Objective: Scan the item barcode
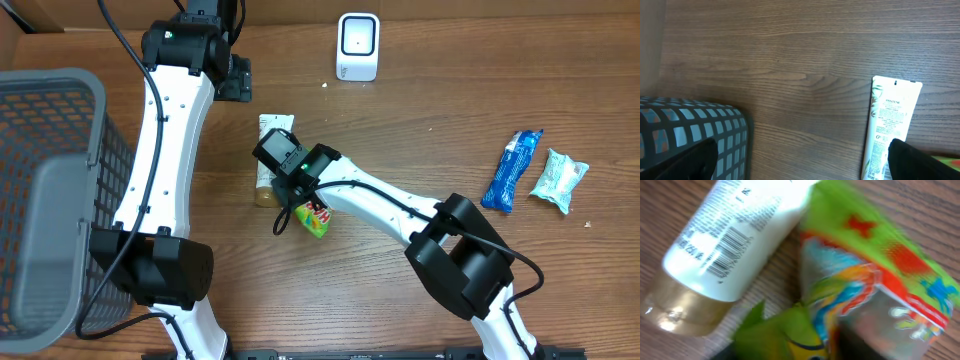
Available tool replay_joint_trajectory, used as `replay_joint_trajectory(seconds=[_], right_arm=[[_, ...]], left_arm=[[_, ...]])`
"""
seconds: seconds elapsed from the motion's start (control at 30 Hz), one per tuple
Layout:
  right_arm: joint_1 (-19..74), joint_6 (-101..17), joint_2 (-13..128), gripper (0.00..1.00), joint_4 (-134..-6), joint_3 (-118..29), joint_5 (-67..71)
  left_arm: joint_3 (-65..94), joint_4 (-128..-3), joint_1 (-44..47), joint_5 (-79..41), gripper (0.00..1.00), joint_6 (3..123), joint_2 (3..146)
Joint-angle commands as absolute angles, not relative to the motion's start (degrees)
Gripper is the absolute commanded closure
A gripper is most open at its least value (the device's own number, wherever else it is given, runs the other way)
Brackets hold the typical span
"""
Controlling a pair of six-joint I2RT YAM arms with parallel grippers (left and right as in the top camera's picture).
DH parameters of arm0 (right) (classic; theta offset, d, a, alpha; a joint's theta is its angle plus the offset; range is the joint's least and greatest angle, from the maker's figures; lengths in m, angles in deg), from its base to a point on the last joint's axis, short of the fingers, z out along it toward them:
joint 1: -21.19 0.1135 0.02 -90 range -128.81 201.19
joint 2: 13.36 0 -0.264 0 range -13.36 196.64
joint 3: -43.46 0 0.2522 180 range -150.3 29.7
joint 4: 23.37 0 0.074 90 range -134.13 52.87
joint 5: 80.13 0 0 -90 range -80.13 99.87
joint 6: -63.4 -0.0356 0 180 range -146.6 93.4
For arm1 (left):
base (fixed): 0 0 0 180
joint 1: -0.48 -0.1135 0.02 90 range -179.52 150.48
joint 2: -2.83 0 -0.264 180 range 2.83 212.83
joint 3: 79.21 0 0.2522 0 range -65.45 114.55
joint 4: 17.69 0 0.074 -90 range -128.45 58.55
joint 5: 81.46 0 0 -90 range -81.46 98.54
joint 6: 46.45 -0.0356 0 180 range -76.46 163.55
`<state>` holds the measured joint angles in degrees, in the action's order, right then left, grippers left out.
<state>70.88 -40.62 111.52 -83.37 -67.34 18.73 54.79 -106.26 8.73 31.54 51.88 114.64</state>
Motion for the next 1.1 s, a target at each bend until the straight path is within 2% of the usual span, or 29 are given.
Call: replay_joint_trajectory(seconds=[0.0,0.07,0.1,0.27,0.4,0.5,0.53,0.73,0.87,1.07], right_arm=[[70.9,-40.7,112.1,0.81,-83.8,-67.0,19.9],[71.0,-40.8,112.1,0.94,-84.2,-67.1,19.9],[70.9,-41.5,111.7,0.96,-85.9,-68.5,19.7],[69.5,-43.3,108.0,0.96,-89.7,-72.5,16.5],[65.0,-42.9,102.6,0.96,-88.8,-72.6,2.9],[59.5,-42.6,101.4,0.96,-87.3,-72.6,-13.2],[56.9,-42.6,101.6,0.96,-86.1,-72.1,-21.4],[49.3,-43.6,101.6,0.96,-75.6,-64.0,-49.5],[45.6,-53.5,101.6,0.96,-67.1,-55.8,-55.6],[42.8,-64.9,101.6,0.96,-50.8,-42.8,-53.8]], left_arm=[[54.8,-106.2,9.1,32.3,0.0,51.0,115.4],[54.8,-106.2,9.1,32.3,0.0,51.0,115.4],[54.8,-106.2,9.1,32.3,0.01,51.0,115.4],[54.8,-106.2,9.1,32.3,0.0,51.0,115.4],[54.8,-106.2,9.1,32.3,0.0,51.0,115.4],[54.8,-106.2,9.1,32.3,0.0,51.0,115.4],[54.8,-106.2,9.1,32.3,0.0,51.0,115.4],[54.8,-106.2,9.1,32.3,0.0,51.0,115.4],[54.8,-106.2,9.1,32.3,0.0,51.0,115.4],[54.8,-106.2,9.1,32.3,0.0,51.0,115.4]])
